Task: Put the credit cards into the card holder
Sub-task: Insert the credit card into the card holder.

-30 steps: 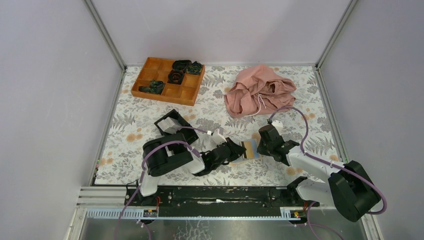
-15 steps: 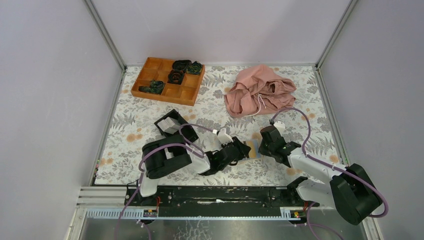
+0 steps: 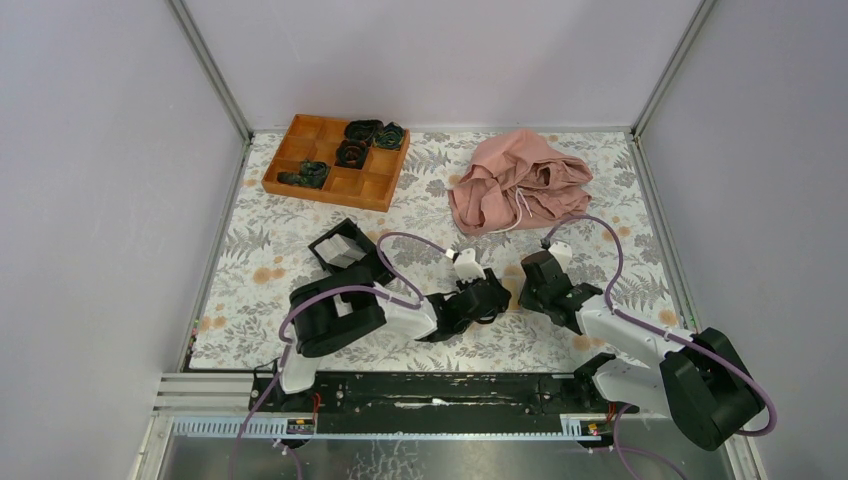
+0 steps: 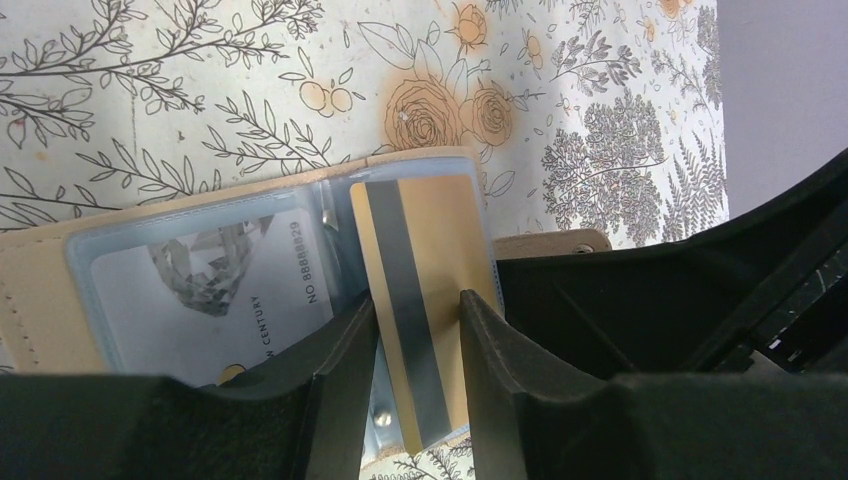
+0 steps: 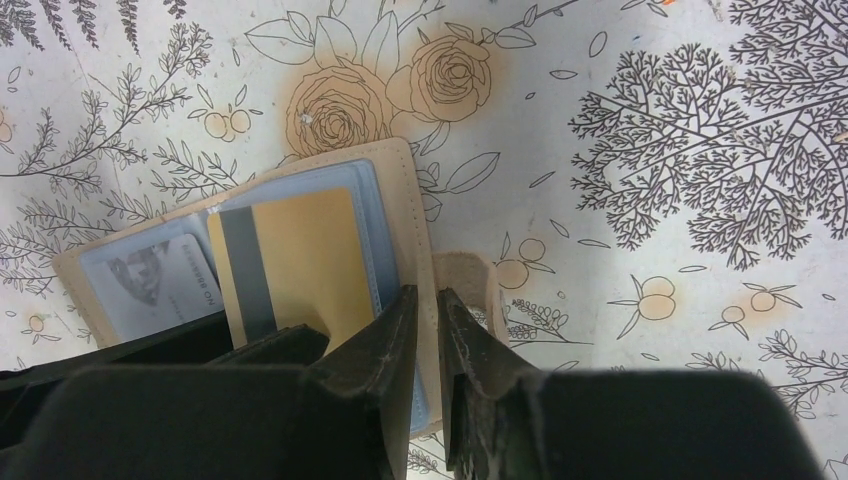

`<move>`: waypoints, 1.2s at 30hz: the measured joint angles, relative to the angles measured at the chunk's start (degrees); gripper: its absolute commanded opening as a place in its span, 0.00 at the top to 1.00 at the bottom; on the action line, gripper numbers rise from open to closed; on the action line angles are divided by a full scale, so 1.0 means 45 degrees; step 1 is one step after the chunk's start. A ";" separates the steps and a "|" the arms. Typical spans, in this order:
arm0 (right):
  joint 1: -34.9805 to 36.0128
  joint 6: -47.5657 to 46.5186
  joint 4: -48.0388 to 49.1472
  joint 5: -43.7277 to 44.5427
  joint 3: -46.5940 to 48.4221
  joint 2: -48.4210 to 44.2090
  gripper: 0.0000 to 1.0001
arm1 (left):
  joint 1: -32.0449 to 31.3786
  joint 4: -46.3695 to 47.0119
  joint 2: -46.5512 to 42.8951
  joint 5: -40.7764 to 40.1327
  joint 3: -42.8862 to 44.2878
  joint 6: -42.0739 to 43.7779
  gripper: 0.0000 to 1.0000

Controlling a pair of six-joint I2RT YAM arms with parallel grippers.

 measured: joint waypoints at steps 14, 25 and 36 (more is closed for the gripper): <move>0.0034 0.0257 -0.0170 -0.0729 -0.0049 -0.0248 0.79 | -0.0345 -0.2365 -0.1049 0.0010 0.0049 0.0593 0.39; 0.0092 0.0389 -0.0160 -0.1370 -0.0044 -0.0248 0.79 | -0.0457 -0.4143 -0.1870 -0.0194 0.0049 0.1088 0.24; 0.0102 0.0374 -0.0151 -0.1549 0.0015 -0.0185 0.80 | -0.0452 -0.5416 -0.2739 -0.0719 0.0049 0.1865 0.00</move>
